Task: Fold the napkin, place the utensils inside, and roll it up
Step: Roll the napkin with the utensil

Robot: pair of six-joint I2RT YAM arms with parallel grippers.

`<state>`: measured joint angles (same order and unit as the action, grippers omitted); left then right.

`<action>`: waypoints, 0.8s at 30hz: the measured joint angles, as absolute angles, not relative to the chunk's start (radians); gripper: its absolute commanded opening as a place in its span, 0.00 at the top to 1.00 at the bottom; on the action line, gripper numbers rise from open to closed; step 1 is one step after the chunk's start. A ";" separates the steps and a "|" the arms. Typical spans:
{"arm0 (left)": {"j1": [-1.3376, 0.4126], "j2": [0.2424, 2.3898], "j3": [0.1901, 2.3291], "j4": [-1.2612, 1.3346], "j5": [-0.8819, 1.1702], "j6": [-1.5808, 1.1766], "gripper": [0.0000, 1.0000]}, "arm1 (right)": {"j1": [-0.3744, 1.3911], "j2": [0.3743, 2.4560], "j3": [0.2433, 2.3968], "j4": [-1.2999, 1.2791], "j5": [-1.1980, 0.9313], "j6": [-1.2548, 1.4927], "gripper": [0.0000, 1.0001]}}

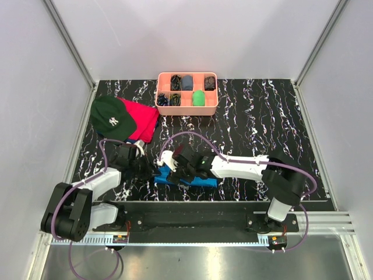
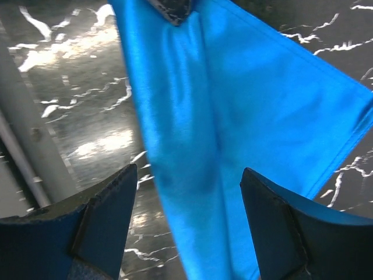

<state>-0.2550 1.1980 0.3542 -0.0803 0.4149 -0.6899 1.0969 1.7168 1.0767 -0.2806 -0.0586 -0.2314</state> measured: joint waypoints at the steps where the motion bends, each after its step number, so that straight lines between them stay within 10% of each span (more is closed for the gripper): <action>1: -0.255 1.200 0.356 -0.081 0.416 -0.689 1.00 | 1.097 1.722 1.077 -0.276 -0.043 -0.238 0.20; 9: -0.255 1.214 0.366 -0.083 0.417 -0.685 1.00 | 1.098 1.770 1.076 -0.266 -0.020 -0.267 0.22; 18: -0.255 1.246 0.391 -0.084 0.424 -0.672 0.99 | 1.097 1.831 1.102 -0.281 -0.047 -0.253 0.58; 24: -0.253 1.246 0.395 -0.086 0.421 -0.646 0.68 | 1.095 1.887 1.190 -0.366 -0.083 -0.237 0.67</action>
<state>-0.2527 1.2465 0.3946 -0.0856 0.4210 -0.6464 1.0954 1.8866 1.1904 -0.3656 -0.0826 -0.2375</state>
